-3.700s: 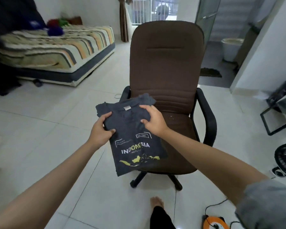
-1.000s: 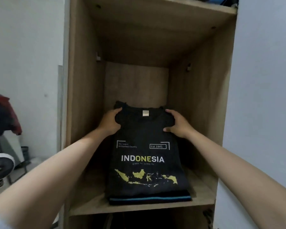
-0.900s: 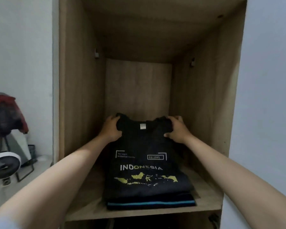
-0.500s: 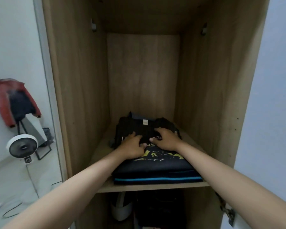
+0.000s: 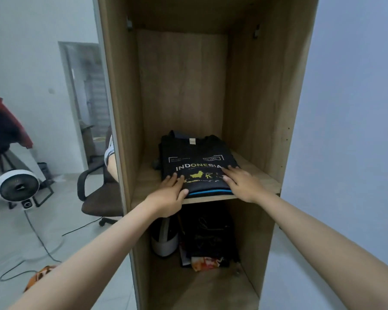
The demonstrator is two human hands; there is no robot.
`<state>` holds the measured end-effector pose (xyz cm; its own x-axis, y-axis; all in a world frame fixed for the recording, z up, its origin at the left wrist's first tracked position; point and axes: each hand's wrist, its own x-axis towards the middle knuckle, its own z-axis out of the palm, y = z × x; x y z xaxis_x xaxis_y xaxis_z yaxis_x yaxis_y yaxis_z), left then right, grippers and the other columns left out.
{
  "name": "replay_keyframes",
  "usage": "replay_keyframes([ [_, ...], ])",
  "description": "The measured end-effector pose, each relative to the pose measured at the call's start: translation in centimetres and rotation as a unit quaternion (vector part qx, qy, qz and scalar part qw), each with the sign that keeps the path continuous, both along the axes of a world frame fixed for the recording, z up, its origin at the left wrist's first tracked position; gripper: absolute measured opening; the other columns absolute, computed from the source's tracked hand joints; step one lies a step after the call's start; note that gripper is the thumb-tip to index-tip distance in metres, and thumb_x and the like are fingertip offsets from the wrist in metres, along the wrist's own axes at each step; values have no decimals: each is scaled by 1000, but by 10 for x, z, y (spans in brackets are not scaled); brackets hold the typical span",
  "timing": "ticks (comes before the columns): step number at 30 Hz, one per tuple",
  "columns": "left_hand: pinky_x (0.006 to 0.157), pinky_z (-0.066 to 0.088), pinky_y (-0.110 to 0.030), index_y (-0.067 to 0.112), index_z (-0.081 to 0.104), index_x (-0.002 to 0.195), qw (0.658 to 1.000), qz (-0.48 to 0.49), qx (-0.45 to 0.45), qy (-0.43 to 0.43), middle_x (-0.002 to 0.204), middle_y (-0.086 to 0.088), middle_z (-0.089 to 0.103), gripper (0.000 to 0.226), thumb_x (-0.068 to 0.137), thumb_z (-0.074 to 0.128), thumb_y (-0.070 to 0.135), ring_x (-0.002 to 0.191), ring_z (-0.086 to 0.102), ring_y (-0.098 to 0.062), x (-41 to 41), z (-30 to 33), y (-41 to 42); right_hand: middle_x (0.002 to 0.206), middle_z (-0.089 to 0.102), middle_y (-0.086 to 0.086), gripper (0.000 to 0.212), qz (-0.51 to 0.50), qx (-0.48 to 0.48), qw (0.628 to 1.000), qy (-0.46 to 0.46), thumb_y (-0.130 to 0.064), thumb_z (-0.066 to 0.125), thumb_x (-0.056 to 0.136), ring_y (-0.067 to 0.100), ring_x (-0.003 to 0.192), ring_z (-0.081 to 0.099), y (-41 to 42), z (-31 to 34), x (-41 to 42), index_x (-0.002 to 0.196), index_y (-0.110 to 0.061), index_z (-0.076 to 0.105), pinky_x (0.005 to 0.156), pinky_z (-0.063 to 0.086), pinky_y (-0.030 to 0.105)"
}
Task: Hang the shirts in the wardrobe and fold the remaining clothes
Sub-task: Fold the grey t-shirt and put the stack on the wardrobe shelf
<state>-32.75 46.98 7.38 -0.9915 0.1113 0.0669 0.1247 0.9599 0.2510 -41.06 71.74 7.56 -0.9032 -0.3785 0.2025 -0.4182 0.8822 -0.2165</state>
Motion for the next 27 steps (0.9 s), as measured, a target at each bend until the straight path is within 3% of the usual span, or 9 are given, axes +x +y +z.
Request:
replay_keyframes([
  [5,117,4,-43,13,1,151,997,-2,-64,43,159,-8,-3,62,99,31,29,147,6,-22,40,-9,-5,161,3,-6,55,-33,10,999,-8,-49,25,100,21,148,1,19,-14,61,151,-32,16,117,20,51],
  [9,116,6,-49,12,18,149,995,12,-59,86,157,-15,12,64,95,43,35,143,20,-29,71,-7,9,155,29,2,56,-48,7,999,-15,-47,41,97,21,140,31,24,-4,111,145,-18,34,111,33,42],
  [11,115,10,-50,13,25,146,995,-5,-30,98,156,-15,17,61,93,47,34,141,22,-31,87,-9,24,151,37,2,57,-41,18,999,-16,-47,44,95,19,137,36,25,-2,138,144,-19,36,111,33,44],
  [15,116,24,-40,17,30,145,987,-76,111,88,154,-7,24,59,92,54,29,142,21,-25,127,-13,68,156,27,-1,59,-11,47,999,-4,-45,48,94,17,142,27,36,3,190,146,-24,31,114,30,42],
  [19,113,27,-26,20,34,144,958,-158,195,138,151,3,33,56,92,56,25,140,26,-10,164,-7,113,155,27,-4,57,4,27,998,59,-41,49,95,13,142,26,65,16,244,147,-24,31,111,31,33],
  [22,105,30,-18,22,39,140,929,-204,247,184,142,8,43,53,91,58,24,130,36,-1,187,-1,157,149,38,-4,52,0,-37,991,131,-37,51,94,11,137,34,102,24,287,142,-23,39,108,33,27],
  [24,101,33,-17,24,41,138,913,-225,283,189,136,12,46,51,90,59,25,122,39,4,201,1,193,141,47,-3,47,-15,-72,978,193,-35,55,92,13,130,42,131,28,313,137,-21,47,100,34,20],
  [27,101,38,-19,29,44,134,893,-266,304,199,129,19,47,47,89,60,31,118,42,6,223,3,252,124,58,4,39,-36,-133,940,312,-31,57,87,17,117,54,182,34,348,122,-14,60,95,43,21],
])
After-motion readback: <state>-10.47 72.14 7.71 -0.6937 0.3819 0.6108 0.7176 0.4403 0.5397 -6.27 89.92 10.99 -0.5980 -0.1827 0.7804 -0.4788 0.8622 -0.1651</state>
